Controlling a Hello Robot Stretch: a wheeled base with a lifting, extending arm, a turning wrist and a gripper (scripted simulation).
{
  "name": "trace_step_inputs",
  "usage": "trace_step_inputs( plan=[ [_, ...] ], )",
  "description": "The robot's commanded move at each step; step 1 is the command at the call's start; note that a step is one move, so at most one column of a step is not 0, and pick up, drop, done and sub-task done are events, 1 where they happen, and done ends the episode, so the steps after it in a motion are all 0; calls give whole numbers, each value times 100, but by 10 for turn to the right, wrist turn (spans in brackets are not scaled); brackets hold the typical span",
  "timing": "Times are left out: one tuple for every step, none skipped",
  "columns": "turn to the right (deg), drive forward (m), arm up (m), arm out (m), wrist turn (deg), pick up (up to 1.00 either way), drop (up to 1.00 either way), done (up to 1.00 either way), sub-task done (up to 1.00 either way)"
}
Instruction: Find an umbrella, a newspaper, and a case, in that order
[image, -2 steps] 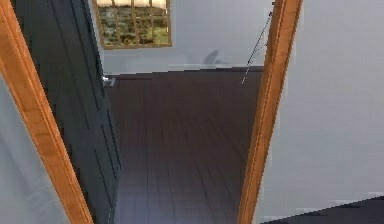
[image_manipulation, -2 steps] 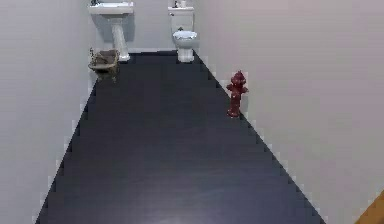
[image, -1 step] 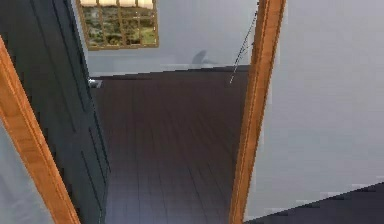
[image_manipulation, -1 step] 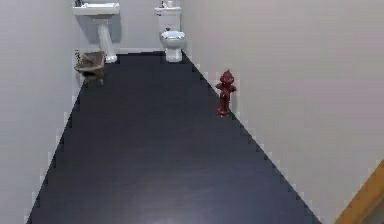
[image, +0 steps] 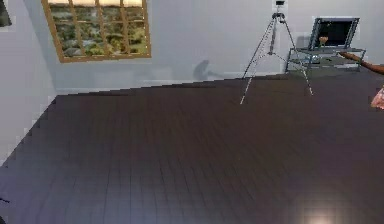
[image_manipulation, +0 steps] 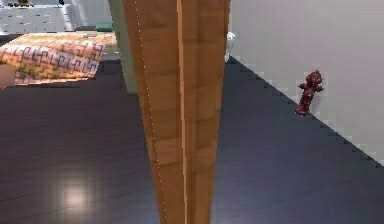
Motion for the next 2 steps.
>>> trace_step_inputs(
  plan=[
    [30, 0, 0, 0, 0, 0, 0, 0, 0],
    [0, 5, 0, 0, 0, 0, 0, 0, 0]
  ],
)
